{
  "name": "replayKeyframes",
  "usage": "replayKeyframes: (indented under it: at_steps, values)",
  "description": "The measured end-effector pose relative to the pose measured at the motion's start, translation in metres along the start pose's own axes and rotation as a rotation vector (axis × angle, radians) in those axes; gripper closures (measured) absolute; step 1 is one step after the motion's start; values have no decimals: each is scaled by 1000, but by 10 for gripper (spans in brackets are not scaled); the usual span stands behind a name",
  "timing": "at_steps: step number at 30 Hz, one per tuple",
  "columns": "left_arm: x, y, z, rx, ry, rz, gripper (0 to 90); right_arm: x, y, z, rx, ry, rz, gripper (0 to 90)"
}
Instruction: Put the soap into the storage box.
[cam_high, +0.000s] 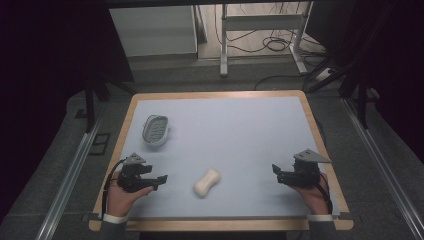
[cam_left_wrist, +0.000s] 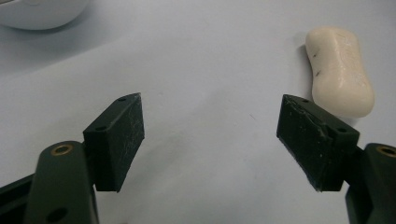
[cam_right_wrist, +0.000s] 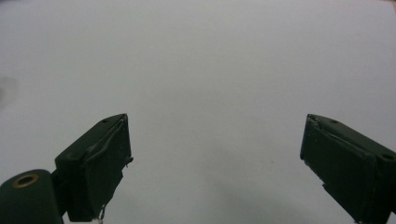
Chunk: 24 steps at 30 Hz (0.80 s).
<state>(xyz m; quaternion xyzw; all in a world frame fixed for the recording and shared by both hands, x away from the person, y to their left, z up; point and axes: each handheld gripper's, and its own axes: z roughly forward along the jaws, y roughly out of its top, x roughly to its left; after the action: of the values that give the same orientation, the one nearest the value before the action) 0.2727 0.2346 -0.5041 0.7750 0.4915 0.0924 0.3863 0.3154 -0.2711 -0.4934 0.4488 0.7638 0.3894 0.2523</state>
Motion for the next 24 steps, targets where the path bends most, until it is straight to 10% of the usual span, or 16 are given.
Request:
replayKeyframes:
  at_steps: [24]
  values:
    - [-13, 10, -8, -15, 10, 10, 257, -8, -6, -1, 0, 23, 1, 84]
